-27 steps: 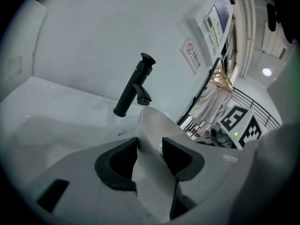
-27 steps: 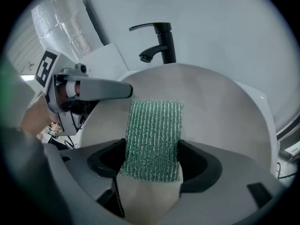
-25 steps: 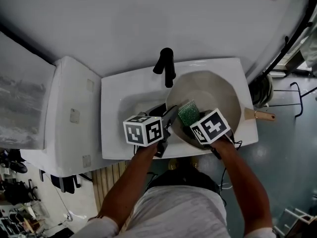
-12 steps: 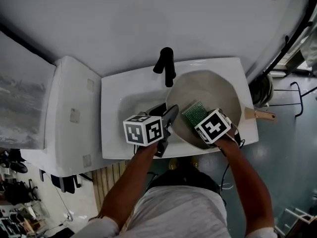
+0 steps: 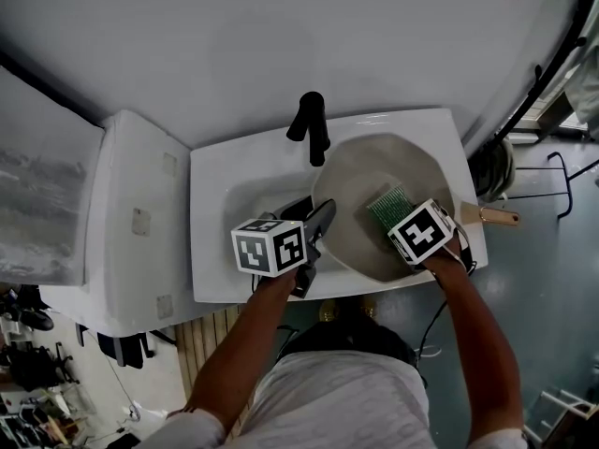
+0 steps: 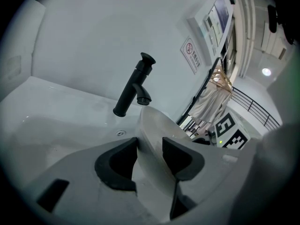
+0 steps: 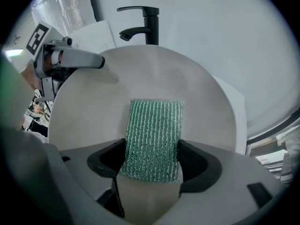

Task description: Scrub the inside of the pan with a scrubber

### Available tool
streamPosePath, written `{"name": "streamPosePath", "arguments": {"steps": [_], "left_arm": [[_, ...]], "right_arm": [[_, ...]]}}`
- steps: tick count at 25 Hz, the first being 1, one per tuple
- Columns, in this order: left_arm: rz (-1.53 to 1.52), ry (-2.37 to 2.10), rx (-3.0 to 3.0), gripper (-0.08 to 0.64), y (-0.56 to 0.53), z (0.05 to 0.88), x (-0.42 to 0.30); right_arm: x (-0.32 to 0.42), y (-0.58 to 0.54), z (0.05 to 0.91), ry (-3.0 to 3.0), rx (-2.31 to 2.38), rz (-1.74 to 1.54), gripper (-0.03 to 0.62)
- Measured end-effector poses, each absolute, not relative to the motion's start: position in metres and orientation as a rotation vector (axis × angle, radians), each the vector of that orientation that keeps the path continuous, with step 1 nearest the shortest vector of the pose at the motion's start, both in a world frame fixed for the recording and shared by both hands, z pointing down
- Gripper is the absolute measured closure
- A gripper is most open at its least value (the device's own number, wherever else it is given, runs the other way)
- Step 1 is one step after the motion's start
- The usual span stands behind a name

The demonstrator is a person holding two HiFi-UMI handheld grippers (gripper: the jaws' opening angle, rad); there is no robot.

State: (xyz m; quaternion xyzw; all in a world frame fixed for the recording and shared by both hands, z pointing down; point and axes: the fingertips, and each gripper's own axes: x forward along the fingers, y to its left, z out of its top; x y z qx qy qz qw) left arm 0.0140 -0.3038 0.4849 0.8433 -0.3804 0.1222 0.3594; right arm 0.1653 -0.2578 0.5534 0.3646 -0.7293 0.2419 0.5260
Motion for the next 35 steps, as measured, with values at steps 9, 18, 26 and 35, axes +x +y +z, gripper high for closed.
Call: {"name": "streamPosePath", "arguments": {"steps": [9, 18, 26, 35], "left_arm": [[0.327, -0.989, 2.181, 0.385, -0.303, 0.484, 0.014], [0.317, -1.052, 2.203, 0.365, -0.304, 0.467, -0.005], [0.245, -1.120, 2.333, 0.365, -0.300, 0.412, -0.014], [0.022, -1.108, 2.563, 0.405, -0.294, 0.333, 0.002]], "right_arm": [[0.185, -0.258, 0.547, -1.727, 0.927, 0.573, 0.239], [0.189, -0.268, 0.499, -1.871, 1.028, 0.550, 0.239], [0.173, -0.279, 0.433, -2.079, 1.124, 0.452, 0.239], [0.141, -0.276, 0.352, -2.395, 1.231, 0.271, 0.239]]}}
